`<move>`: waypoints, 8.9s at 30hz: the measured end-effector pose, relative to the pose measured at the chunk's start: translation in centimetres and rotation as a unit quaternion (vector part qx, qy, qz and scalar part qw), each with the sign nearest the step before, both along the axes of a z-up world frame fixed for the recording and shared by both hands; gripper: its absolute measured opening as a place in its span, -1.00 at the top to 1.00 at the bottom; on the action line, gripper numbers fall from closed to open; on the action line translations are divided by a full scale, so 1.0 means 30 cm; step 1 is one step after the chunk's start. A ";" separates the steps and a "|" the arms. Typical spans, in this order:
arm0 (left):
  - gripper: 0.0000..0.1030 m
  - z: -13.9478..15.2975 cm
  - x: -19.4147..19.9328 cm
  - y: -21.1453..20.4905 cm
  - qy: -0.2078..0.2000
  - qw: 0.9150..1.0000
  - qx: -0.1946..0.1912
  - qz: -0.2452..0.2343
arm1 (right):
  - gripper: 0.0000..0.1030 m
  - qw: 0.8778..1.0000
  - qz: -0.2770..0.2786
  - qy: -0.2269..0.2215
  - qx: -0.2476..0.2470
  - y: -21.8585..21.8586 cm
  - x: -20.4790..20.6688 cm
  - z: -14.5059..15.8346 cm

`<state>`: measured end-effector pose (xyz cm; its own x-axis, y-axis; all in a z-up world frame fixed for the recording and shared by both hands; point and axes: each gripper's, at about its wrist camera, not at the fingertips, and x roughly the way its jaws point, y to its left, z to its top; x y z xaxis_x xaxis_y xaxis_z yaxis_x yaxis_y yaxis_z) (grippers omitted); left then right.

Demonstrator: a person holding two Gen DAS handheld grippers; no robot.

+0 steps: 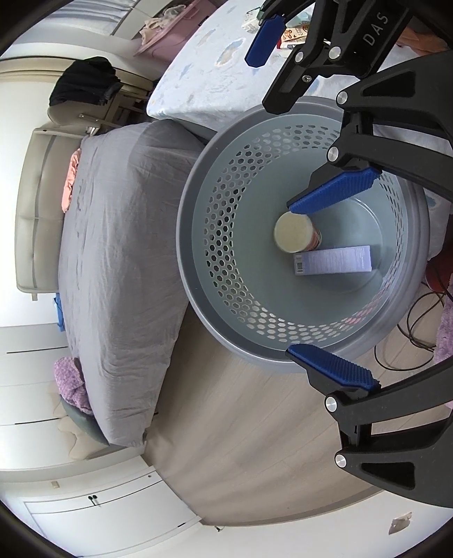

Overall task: Collect trash
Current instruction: 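Move both tools back over the table items, then grasp the crumpled paper wad with the right tool, then grasp the black cable with the left tool, then carry the paper wad and the cable over the grey basket with both tools, then open the right tool to drop the paper wad while the left tool drops the cable, then move both tools back toward the remaining wrappers on the table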

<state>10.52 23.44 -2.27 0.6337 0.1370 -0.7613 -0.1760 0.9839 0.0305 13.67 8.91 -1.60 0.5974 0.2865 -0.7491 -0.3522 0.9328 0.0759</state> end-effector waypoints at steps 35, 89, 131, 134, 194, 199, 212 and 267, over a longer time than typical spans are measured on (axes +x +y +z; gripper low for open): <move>-0.48 0.126 -0.125 -0.201 -0.027 0.998 -0.002 -0.048 | -0.43 0.995 -0.090 -0.035 0.013 -0.329 -0.246 0.122; -0.70 0.033 -0.132 -0.639 0.011 0.994 0.008 -0.113 | -0.44 0.985 -0.164 0.044 -0.028 -0.869 -0.083 -0.109; -0.70 -0.043 -0.262 -0.796 0.031 0.977 -0.007 -0.211 | 0.00 0.969 -0.243 0.027 0.027 -1.014 -0.428 -0.029; -0.70 -0.069 -0.264 -0.823 0.038 0.975 -0.005 -0.220 | 0.00 0.969 -0.243 0.031 0.034 -1.015 -0.474 -0.042; 0.75 0.190 0.018 -0.238 -0.021 0.994 0.001 -0.104 | 0.00 0.997 -0.033 -0.016 0.071 -0.292 -0.047 0.206; 0.75 0.096 0.071 -0.145 0.007 0.997 -0.004 -0.078 | 0.00 0.998 -0.007 0.012 0.062 -0.184 0.011 0.116; 0.68 -0.029 0.123 0.006 0.041 0.999 -0.009 -0.035 | -0.01 0.997 0.034 0.051 0.041 -0.009 0.103 -0.008; -0.46 0.045 -0.012 -0.051 0.016 1.000 0.001 -0.022 | -0.28 0.999 -0.026 0.023 0.036 -0.134 -0.047 0.049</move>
